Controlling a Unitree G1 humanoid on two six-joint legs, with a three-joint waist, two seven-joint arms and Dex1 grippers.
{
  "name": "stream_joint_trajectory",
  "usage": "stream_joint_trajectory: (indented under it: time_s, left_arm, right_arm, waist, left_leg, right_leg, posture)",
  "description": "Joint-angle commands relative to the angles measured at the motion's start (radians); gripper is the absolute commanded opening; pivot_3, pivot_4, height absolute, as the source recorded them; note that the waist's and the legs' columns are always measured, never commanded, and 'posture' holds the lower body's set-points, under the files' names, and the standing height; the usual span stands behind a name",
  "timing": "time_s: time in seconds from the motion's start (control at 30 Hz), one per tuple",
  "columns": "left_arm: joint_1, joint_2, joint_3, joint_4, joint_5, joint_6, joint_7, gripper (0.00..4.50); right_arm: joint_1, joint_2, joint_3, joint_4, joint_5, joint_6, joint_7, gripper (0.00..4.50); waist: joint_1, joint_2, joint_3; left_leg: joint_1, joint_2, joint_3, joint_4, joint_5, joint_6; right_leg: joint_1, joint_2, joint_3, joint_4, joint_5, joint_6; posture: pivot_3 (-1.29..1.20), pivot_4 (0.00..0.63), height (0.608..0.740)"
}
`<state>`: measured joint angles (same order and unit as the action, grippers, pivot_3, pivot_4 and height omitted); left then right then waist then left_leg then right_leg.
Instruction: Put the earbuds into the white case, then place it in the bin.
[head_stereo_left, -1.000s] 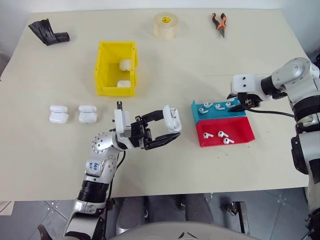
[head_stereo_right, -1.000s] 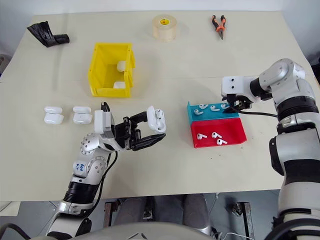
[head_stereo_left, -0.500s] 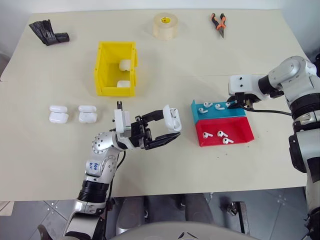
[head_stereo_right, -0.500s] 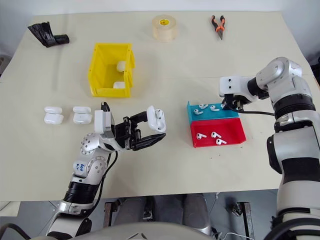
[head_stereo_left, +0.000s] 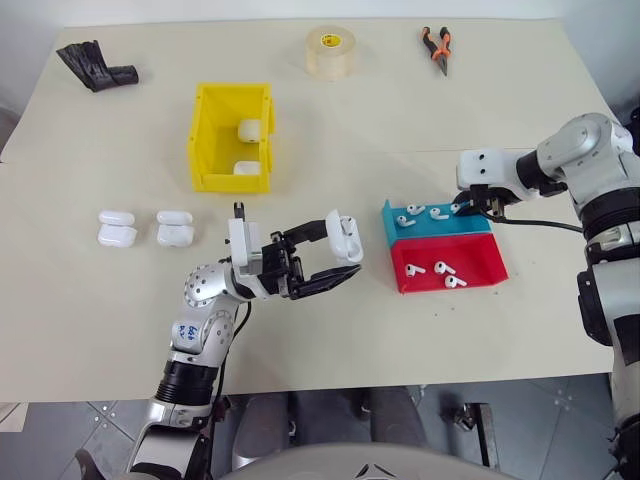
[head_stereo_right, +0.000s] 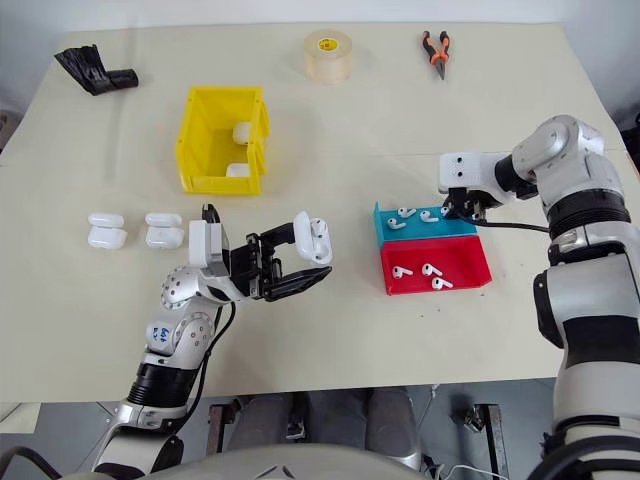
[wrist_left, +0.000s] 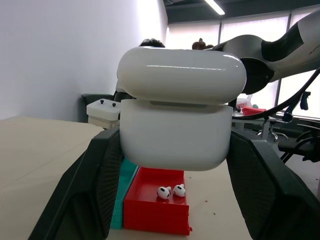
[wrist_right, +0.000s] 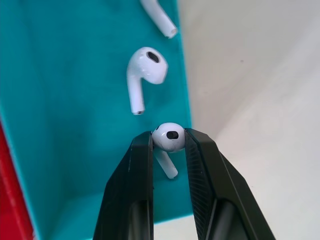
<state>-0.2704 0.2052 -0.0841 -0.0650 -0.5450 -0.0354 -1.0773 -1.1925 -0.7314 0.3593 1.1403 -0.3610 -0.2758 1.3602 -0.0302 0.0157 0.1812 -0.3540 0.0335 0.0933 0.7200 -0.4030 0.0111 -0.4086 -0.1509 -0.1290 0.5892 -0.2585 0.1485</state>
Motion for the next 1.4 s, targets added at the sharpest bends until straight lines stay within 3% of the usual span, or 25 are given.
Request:
stream_joint_trajectory:
  time_s: [0.03, 0.2, 0.4, 0.63, 0.8, 0.93, 1.13, 1.4]
  left_arm:
    - [-0.021, -0.002, 0.002, -0.017, -0.007, -0.016, -0.006, 2.76]
    - [-0.042, 0.0, 0.002, -0.008, -0.014, -0.004, -0.014, 2.76]
    - [-0.068, -0.001, -0.003, 0.017, -0.025, 0.013, -0.044, 2.76]
    - [-0.106, -0.011, -0.005, 0.038, -0.033, 0.041, -0.063, 2.76]
    - [-0.133, -0.009, 0.006, 0.043, -0.041, 0.097, -0.04, 2.76]
    - [-0.142, -0.01, 0.008, 0.05, -0.038, 0.11, -0.042, 2.76]
    - [-0.149, -0.013, 0.004, 0.054, -0.036, 0.122, -0.044, 2.76]
    - [-0.154, -0.021, 0.002, 0.051, -0.039, 0.133, -0.045, 2.76]
  right_arm:
    - [0.017, -0.004, -0.04, -0.024, 0.041, 0.014, 0.004, 0.54]
    - [0.04, -0.037, -0.158, -0.164, 0.191, 0.085, 0.099, 0.54]
    - [0.19, -0.036, -0.305, -0.541, 0.449, 0.403, 0.176, 0.54]
    - [0.481, 0.082, -0.536, -1.105, 0.902, 0.908, -0.016, 0.54]
    - [0.639, 0.152, -0.609, -1.388, 1.193, 1.182, -0.186, 0.54]
    - [0.701, 0.231, -0.644, -1.479, 1.329, 1.224, -0.332, 0.54]
    - [0.749, 0.263, -0.629, -1.543, 1.42, 1.213, -0.429, 0.54]
    - [0.826, 0.245, -0.537, -1.556, 1.366, 1.144, -0.428, 0.54]
  waist:
    - [0.0, 0.0, 0.0]
    - [0.002, 0.002, 0.001]
    - [0.006, 0.002, 0.001]
    - [0.017, 0.002, 0.001]
    - [0.032, 0.002, 0.001]
    - [0.032, 0.002, 0.001]
    - [0.031, 0.002, 0.001]
    - [0.03, 0.002, 0.001]
  left_leg:
    - [0.0, 0.0, 0.0, 0.0, 0.0, 0.0]
    - [-0.001, 0.0, 0.0, 0.0, 0.0, 0.0]
    - [-0.001, 0.0, -0.001, -0.001, 0.0, 0.0]
    - [-0.002, 0.0, -0.001, 0.0, 0.0, 0.0]
    - [-0.002, 0.0, -0.002, 0.001, 0.0, 0.0]
    - [-0.002, -0.001, -0.002, 0.001, 0.0, 0.0]
    - [-0.002, -0.001, -0.001, 0.0, 0.0, 0.0]
    - [-0.002, -0.001, -0.001, 0.0, 0.0, 0.0]
  right_leg:
    - [0.0, 0.0, 0.0, 0.0, 0.0, 0.0]
    - [-0.001, 0.0, 0.0, 0.0, 0.0, 0.0]
    - [-0.001, 0.0, -0.001, -0.001, 0.0, 0.0]
    - [-0.002, 0.0, -0.001, 0.0, 0.0, 0.0]
    - [-0.001, 0.0, -0.001, 0.0, 0.0, 0.0]
    - [-0.001, 0.0, -0.001, 0.0, 0.0, 0.0]
    - [-0.001, 0.0, 0.0, 0.0, 0.0, 0.0]
    - [-0.001, 0.0, 0.0, 0.0, 0.0, 0.0]
  posture:
    - [0.0, 0.15, 0.74]
    - [0.0, 0.15, 0.74]
    - [0.0, 0.15, 0.74]
    - [0.0, 0.15, 0.74]
    - [0.0, 0.15, 0.74]
    - [0.0, 0.15, 0.74]
    - [0.0, 0.15, 0.74]
    - [0.0, 0.15, 0.74]
